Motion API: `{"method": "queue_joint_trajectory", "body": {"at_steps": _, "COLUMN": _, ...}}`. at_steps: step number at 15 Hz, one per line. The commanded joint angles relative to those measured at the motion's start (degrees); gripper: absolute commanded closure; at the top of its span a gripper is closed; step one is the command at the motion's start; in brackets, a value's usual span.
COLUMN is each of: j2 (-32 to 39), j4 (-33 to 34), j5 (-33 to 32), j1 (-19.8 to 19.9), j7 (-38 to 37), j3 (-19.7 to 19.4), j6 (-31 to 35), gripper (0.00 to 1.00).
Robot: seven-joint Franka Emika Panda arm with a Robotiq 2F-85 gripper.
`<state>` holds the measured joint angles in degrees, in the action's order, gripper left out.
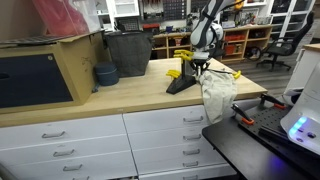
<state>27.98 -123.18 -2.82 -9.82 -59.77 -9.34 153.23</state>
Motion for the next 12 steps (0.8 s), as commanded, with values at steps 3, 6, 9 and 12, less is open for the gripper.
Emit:
{"method": "queue_joint_trajectory", "body": {"at_steps": 3, "j2": 0.2, "j4": 0.7, "j5": -0.5, "j1": 0.3, "j7": 0.5, "j3": -1.1, "j6": -1.6, "gripper": 0.26}}
{"method": "queue_joint_trajectory", "body": {"at_steps": 6, "j2": 1.3, "j4": 1.2, "j5": -1.0, "j1": -0.3, "j7": -0.2, "j3": -1.5, "j6": -0.9, "gripper": 0.66}}
{"method": "queue_joint_trajectory", "body": {"at_steps": 9, "j2": 1.4, "j4": 1.0, "j5": -1.2, "j1": -0.6, "j7": -0.3, "j3": -1.6, "j6": -0.4, "gripper": 0.89}}
{"method": "queue_joint_trajectory", "body": {"at_steps": 12, "j2": 0.1, "j4": 0.3, "j5": -1.0, "j1": -0.3, "j7": 0.1, "j3": -1.7, "j6": -0.6, "gripper": 1.00}}
